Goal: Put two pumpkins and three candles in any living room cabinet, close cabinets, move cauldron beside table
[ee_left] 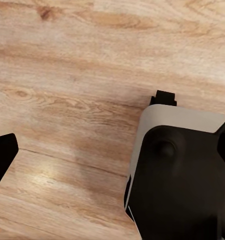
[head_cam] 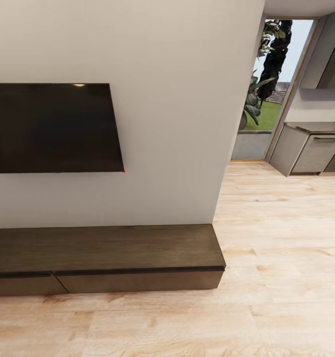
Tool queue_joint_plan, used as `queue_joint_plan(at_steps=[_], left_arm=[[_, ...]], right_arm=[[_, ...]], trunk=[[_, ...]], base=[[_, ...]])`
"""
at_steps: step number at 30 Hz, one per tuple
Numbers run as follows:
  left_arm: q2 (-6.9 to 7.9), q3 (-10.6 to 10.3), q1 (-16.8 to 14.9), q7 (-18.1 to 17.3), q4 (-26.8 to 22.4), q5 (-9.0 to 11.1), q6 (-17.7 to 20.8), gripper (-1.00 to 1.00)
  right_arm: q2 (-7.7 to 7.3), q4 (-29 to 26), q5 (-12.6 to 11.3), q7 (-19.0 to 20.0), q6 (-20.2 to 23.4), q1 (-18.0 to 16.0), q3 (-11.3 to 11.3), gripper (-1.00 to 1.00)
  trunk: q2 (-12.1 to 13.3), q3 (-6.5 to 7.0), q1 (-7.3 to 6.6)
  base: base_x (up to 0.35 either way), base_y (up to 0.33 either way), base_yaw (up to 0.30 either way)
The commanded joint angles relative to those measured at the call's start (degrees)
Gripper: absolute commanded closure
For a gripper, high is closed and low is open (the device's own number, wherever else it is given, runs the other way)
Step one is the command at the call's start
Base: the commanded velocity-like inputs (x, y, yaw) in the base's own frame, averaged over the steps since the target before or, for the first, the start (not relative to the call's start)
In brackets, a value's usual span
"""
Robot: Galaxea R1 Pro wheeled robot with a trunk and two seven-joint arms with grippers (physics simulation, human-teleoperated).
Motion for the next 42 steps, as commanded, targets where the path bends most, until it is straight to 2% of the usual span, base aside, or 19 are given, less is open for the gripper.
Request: queue_joint_plan(at_steps=[1,11,17,22,23,30,42], left_arm=[[0.01,-0.23,-0.01,0.20,-0.14,0.51,0.32,-1.00],[0.17,-0.23,0.20,0.22,0.18,0.58,0.30,-1.00],[0.51,-0.23,2.87,0.14,1.30,0.30,-2.11,-1.00],[0.32,-0.31,5.83,0.18,1.36,-0.03,-4.09,-1.00],[0.30,-0.30,6.19,0.17,1.36,-0.06,-4.16,-1.00],[0.30,-0.24,8.12,0.13,1.39,-0.10,-4.39,-1.00],[0.32,-0.23,8.43,0.05,1.40,-0.02,-4.34,-1.00]], right_arm=[[0.01,-0.04,-0.58,-0.26,-0.05,-0.04,0.48,-1.00],[-0.33,0.42,-0.73,-0.37,-0.02,-0.04,0.48,-1.00],[-0.56,3.01,-0.55,-0.77,0.33,0.13,0.48,-1.00],[-0.91,3.21,-0.30,-0.44,0.06,7.15,0.60,-1.00],[-0.94,3.19,-0.28,-0.41,-0.03,7.35,0.62,-1.00],[-0.97,3.21,-0.11,-0.30,-0.09,7.69,0.73,-1.00],[-0.98,3.29,-0.12,-0.33,-0.22,7.76,0.69,-1.00]], trunk=[[-0.11,-0.11,0.03],[-0.11,-0.11,0.03],[-0.11,-0.11,0.03],[-0.11,-0.11,0.03],[-0.11,-0.11,0.03],[-0.11,-0.11,0.03],[-0.11,-0.11,0.03]], base=[[0.000,0.000,0.000],[0.000,0.000,0.000],[0.000,0.000,0.000],[0.000,0.000,0.000],[0.000,0.000,0.000],[0.000,0.000,0.000],[0.000,0.000,0.000]])
